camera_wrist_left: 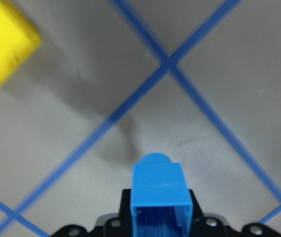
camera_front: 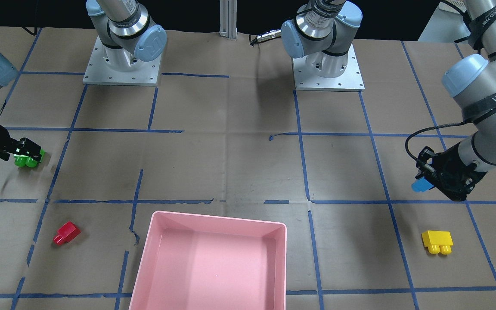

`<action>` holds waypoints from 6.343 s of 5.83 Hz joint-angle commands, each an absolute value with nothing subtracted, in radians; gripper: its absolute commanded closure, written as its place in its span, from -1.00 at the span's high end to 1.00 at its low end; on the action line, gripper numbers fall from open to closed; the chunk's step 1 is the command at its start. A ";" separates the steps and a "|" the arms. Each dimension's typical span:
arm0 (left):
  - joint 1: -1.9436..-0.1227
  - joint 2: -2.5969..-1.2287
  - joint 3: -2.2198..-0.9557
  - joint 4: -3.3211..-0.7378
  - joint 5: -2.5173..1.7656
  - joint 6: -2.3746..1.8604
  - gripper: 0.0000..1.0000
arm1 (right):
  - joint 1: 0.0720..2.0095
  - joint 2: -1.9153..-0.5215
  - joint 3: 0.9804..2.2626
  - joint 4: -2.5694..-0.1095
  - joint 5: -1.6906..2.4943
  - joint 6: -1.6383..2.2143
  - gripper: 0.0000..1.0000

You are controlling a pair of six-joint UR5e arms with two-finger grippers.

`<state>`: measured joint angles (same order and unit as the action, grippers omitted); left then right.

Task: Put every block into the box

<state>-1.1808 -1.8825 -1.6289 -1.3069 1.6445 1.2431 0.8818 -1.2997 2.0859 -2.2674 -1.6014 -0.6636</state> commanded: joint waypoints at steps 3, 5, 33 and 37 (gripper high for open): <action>-1.559 -2.018 -1.288 -1.336 1.581 1.133 -1.00 | 0.881 -1.296 2.106 -2.279 -1.605 -0.664 0.40; -1.752 -2.211 -1.105 -1.258 1.592 1.118 -1.00 | 0.881 -1.298 2.100 -2.279 -1.605 -0.661 -0.23; -1.286 -2.083 -1.425 -1.069 1.419 1.833 -1.00 | 1.379 -1.028 1.090 -1.523 -1.575 0.144 0.99; -1.674 -2.271 -1.105 -1.126 1.504 1.281 -1.00 | 1.302 -0.953 1.242 -1.726 -1.603 0.397 0.98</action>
<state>-1.5711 -2.1983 -1.1869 -1.1256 1.4554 1.4182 1.3055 -0.9595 1.1828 -1.6279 -1.6079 0.3275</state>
